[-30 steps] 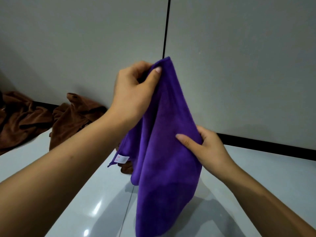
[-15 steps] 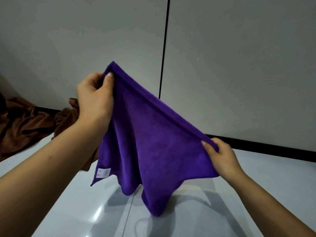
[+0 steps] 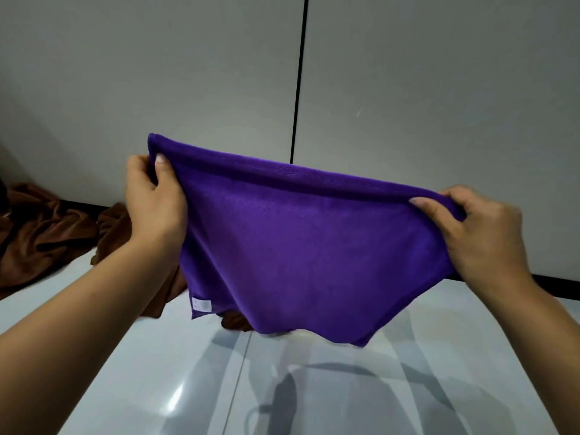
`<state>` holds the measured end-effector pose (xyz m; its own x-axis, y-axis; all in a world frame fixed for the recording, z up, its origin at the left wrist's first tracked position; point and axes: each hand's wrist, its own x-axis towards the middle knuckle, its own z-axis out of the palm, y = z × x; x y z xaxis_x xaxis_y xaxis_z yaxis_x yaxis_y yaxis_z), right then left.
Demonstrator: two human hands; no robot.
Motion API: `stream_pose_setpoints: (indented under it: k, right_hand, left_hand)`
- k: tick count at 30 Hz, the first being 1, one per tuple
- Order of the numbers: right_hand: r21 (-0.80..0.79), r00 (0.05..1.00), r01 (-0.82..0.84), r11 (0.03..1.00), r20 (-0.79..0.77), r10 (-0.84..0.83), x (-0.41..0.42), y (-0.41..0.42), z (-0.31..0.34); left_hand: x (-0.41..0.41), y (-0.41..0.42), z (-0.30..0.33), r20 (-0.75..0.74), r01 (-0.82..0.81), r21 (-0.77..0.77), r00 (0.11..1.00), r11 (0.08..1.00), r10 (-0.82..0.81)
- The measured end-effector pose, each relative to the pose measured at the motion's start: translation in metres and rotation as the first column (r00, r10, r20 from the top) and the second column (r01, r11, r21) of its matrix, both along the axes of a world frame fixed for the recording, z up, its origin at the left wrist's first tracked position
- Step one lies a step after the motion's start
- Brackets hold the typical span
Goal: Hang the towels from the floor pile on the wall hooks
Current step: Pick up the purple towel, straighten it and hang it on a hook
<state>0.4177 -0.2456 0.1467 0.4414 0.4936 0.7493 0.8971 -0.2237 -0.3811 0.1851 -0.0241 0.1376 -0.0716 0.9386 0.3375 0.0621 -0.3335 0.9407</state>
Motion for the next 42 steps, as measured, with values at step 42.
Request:
stream_pose_setpoints:
  k: [42]
  right_hand:
    - [-0.336, 0.909, -0.259, 0.906, 0.232, 0.346, -0.045, 0.021, 0.014]
  left_hand:
    - [0.066, -0.092, -0.010, -0.031, 0.888, -0.157, 0.432, 0.431, -0.901]
